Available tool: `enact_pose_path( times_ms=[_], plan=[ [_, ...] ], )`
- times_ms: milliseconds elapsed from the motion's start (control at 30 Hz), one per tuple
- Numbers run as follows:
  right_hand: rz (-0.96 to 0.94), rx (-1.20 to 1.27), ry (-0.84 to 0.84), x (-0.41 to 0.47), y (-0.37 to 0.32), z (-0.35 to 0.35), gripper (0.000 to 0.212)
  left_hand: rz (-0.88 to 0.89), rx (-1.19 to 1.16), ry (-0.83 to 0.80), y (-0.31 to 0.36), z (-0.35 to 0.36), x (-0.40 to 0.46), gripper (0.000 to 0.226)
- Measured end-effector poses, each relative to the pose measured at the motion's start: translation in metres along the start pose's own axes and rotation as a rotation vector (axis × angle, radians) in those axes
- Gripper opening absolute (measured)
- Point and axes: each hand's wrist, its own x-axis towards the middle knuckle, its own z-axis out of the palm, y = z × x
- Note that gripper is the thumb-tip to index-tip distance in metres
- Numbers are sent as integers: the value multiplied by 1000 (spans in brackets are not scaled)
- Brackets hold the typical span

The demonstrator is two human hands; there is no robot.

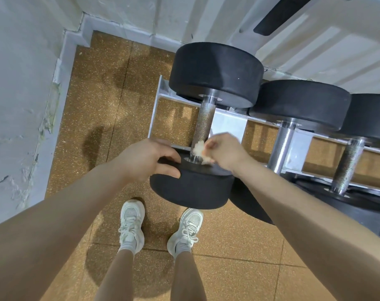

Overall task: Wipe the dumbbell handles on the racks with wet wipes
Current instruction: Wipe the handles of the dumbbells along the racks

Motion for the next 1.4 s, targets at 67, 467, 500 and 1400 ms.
enact_pose_path(
  times_ms=[67,467,500,1400],
  plan=[
    [63,275,198,17,-5,-9,26,-2,1,-3,0,0,0,40],
    [-98,15,170,-7,1,11,26,-48,-38,20,-1,3,-3,51],
    [-73,-81,95,-12,3,11,24,-50,-40,15,0,2,-3,54],
    [284,1017,169,55,-2,-24,30,-16,-36,38,-8,5,-2,55]
  ],
)
